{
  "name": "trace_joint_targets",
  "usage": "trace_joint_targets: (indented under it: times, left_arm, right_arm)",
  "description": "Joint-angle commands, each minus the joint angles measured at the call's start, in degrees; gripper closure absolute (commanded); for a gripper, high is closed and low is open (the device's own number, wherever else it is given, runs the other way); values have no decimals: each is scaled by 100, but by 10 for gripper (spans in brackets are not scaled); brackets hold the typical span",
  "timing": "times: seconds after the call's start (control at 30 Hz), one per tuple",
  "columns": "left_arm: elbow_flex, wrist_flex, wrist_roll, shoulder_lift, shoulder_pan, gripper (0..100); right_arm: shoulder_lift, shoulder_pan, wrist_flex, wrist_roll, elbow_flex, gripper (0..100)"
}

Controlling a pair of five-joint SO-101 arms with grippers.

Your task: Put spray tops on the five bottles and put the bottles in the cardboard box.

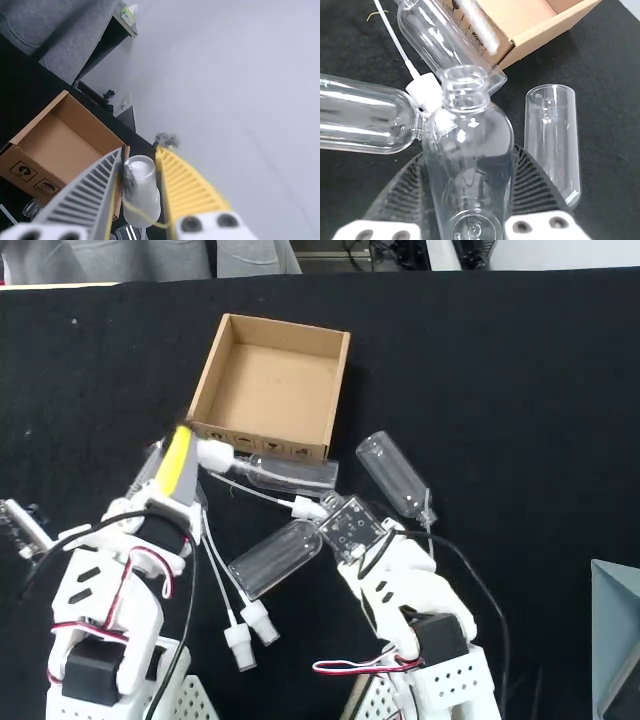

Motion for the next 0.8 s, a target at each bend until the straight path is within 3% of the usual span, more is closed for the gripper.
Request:
trace_joint_targets:
  times: [0.0, 0.4, 0.77]
  left_arm:
    - [-453, 211, -79, -18, 171, 971]
    - [-409, 334, -79, -18, -215, 971]
    - [-391, 686, -79, -18, 418, 971]
  right_arm:
    - [-585, -97, -88, 105, -31, 969]
    - [-585, -97, -70, 88, -31, 969]
    - [-585, -97, -70, 88, -31, 969]
